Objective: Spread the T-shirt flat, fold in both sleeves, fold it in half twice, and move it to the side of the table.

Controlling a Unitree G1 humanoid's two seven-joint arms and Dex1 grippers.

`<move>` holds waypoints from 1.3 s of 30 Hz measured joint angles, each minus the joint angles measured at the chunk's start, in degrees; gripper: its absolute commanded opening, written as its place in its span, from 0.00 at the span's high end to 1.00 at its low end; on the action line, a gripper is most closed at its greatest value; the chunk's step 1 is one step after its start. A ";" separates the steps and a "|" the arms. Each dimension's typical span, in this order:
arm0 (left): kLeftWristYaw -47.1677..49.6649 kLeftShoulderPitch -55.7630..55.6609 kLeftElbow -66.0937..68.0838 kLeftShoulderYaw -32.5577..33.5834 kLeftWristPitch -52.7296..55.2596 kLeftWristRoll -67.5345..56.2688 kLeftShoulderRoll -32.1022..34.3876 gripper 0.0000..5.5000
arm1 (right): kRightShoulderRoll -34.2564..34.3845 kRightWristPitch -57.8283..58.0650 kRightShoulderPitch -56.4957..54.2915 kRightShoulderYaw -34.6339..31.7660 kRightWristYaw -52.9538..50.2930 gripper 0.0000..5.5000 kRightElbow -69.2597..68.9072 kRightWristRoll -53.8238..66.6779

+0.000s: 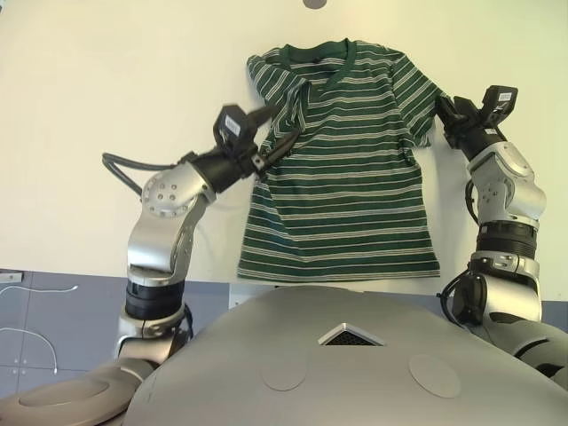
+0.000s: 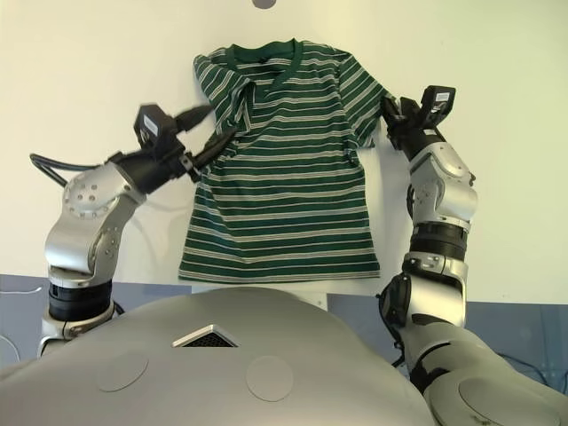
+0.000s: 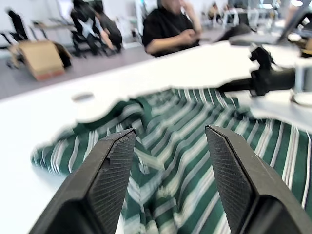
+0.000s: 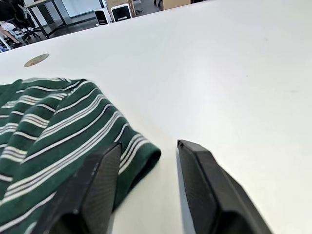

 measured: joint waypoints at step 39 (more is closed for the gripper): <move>-9.17 6.91 -4.26 -6.12 -8.42 7.69 24.72 0.36 | -27.36 -0.57 9.72 15.52 32.98 0.47 -36.02 -8.89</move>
